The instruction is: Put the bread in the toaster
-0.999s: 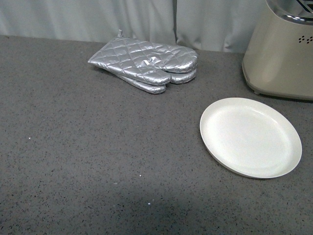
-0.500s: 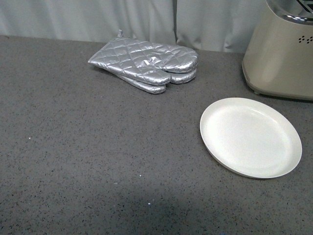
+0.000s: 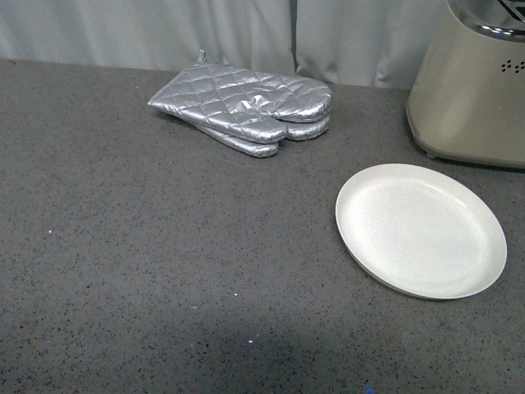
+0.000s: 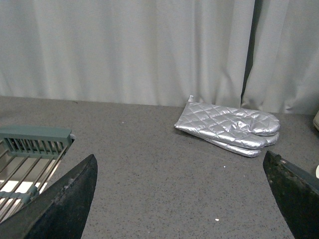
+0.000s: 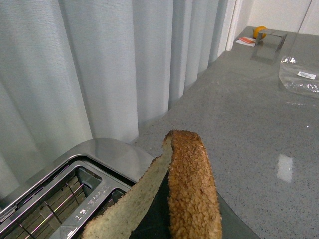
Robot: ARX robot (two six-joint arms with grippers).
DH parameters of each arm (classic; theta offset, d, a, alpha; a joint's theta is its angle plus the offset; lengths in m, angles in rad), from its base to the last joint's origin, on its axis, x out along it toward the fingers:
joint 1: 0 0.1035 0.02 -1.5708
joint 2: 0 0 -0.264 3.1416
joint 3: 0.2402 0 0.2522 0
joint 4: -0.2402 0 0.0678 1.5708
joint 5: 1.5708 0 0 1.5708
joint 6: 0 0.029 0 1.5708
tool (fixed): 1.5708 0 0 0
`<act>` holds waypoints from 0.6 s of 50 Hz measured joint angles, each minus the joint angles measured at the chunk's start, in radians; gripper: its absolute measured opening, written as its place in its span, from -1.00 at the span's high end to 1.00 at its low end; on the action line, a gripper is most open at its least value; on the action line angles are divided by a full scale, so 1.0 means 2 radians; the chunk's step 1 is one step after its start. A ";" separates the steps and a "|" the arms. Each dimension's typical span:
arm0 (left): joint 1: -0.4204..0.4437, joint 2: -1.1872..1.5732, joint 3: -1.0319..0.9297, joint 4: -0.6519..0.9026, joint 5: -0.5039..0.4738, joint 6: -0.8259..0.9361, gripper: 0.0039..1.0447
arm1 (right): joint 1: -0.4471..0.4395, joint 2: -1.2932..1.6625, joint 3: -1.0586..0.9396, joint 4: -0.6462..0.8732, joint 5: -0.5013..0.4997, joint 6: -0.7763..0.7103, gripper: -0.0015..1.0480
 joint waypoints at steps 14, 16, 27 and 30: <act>0.000 0.000 0.000 0.000 0.000 0.000 -0.88 | 0.000 0.000 0.005 0.000 0.000 0.008 0.59; 0.000 0.000 0.000 0.000 0.000 0.000 -0.88 | 0.000 0.000 0.005 0.013 0.002 0.007 0.42; 0.000 0.000 0.000 0.000 0.000 0.000 -0.88 | -0.002 -0.011 -0.001 0.035 0.002 0.000 -0.49; 0.000 0.000 0.000 0.000 0.000 0.000 -0.88 | -0.003 -0.017 -0.001 0.039 0.002 -0.003 -0.72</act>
